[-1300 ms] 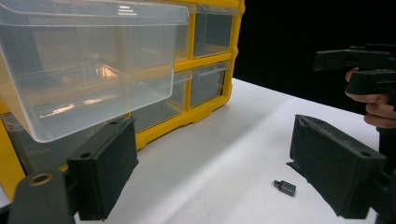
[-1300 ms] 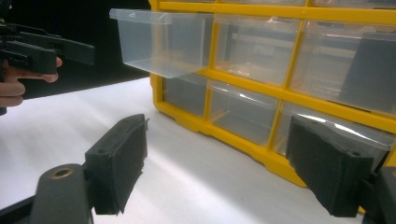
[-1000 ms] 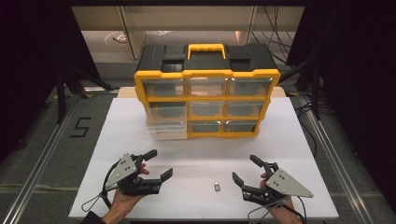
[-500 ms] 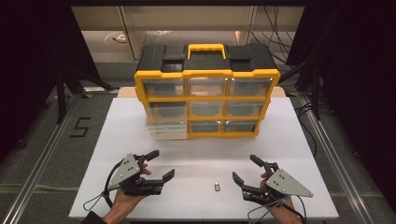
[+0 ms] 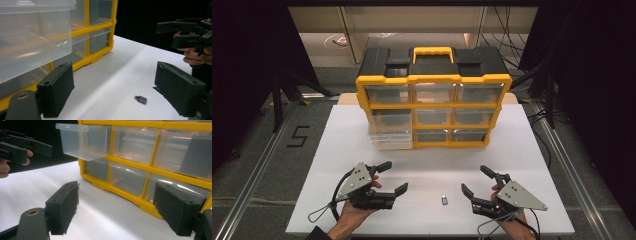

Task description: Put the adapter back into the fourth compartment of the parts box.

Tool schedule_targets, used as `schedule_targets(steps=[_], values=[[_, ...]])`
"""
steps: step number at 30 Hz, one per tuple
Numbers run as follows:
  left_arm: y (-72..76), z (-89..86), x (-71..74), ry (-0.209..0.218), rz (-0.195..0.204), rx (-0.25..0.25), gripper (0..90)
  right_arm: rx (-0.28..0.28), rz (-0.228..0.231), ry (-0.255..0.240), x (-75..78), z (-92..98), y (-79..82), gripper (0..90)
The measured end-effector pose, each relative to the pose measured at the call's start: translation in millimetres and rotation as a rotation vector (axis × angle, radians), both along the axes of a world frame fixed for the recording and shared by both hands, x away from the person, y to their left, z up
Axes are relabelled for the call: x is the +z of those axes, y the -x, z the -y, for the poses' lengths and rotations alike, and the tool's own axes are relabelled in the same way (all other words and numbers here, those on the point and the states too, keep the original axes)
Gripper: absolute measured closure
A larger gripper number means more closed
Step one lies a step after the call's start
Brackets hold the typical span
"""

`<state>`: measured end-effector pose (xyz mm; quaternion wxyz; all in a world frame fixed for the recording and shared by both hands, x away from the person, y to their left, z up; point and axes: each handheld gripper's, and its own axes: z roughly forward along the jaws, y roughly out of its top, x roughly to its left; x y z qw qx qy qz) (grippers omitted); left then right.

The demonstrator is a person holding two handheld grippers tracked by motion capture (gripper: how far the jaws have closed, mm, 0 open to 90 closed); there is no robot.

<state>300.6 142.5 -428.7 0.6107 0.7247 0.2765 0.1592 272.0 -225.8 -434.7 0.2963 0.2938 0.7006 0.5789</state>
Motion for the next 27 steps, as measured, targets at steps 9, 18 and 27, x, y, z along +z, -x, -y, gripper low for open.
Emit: schedule_targets(steps=[9,18,27], values=[[-5.5,20.8,1.5,-0.064,-0.012,-0.062,15.4,-0.001,-0.002,0.001,0.4,1.0,0.1,21.6],[-10.9,37.7,-3.0,-0.131,-0.066,-0.086,15.5,0.0,0.001,0.002,0.6,1.0,0.2,21.6],[-14.9,53.4,-7.9,-0.195,-0.121,-0.107,15.6,-0.002,0.0,0.002,0.5,1.5,0.1,21.6]])
